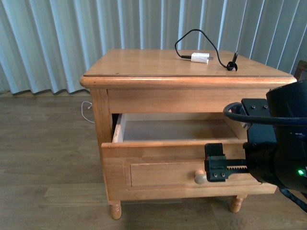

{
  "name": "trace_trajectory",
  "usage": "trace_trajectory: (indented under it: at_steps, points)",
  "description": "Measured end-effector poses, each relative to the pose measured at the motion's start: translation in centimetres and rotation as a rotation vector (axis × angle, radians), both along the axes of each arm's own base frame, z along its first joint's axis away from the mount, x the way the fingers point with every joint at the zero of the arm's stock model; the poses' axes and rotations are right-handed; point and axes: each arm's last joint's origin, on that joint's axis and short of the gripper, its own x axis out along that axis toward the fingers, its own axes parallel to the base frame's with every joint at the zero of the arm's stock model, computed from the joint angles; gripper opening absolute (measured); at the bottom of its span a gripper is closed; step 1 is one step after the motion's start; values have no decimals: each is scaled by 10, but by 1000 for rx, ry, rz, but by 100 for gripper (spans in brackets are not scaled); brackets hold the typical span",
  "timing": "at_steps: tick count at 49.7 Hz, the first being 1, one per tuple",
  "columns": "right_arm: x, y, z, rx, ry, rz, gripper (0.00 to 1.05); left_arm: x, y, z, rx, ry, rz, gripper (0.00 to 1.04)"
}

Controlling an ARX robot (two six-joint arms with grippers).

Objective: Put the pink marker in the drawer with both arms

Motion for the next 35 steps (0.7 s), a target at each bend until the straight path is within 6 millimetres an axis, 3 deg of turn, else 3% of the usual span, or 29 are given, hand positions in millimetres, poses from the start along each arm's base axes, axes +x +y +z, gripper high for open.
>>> trace_trajectory:
  at_steps: [20, 35]
  points:
    - [58, 28, -12, 23, -190, 7, 96, 0, 0, 0, 0, 0, 0, 99]
    - [87, 32, -14, 40, -253, -6, 96, 0, 0, 0, 0, 0, 0, 99]
